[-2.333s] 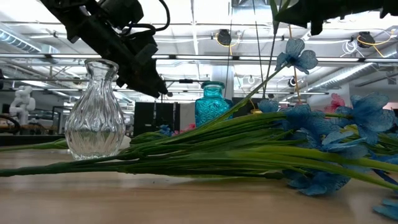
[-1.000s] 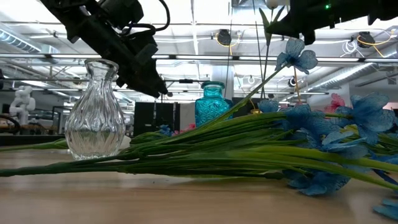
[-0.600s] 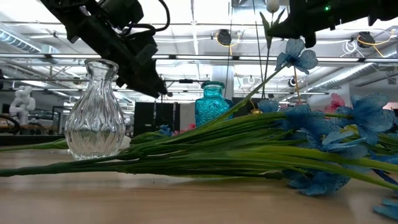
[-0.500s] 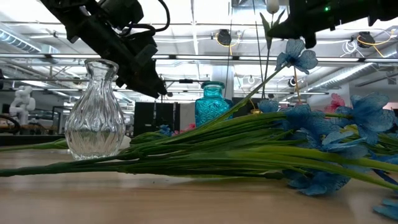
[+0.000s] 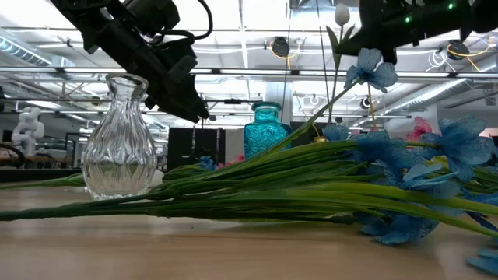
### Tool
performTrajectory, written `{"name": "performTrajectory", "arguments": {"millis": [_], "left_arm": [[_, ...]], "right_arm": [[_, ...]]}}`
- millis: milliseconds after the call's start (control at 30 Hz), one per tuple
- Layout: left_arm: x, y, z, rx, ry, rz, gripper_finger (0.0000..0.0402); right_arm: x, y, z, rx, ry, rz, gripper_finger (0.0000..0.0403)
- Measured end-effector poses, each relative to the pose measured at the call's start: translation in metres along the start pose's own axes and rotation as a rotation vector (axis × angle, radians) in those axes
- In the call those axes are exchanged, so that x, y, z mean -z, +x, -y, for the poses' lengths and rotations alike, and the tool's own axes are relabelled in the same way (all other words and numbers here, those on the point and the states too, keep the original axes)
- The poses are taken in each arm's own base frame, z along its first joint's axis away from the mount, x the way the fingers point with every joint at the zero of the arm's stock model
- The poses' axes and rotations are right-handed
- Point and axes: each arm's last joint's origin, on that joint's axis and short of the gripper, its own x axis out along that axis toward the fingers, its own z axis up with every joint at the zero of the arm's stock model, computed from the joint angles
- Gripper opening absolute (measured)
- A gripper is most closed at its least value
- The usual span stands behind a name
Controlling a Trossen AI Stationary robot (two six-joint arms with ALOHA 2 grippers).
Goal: Sort flowers into vase by color
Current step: Put the top white tulip into the yellow vase
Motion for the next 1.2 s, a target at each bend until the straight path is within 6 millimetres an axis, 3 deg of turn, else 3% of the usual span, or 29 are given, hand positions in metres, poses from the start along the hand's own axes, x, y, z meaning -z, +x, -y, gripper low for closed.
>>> {"name": "performTrajectory", "arguments": {"millis": [233,1200], "left_arm": [[0.000,0.000,0.000,0.001,-0.002,0.003,0.0235],[-0.001,0.000,-0.001,-0.017,-0.002,0.012,0.0235]], "right_arm": [[0.006,0.002,0.008,0.041,0.035,0.036,0.0000],[0.023,0.017,0.010,0.088,0.104,-0.056,0.0000]]}}
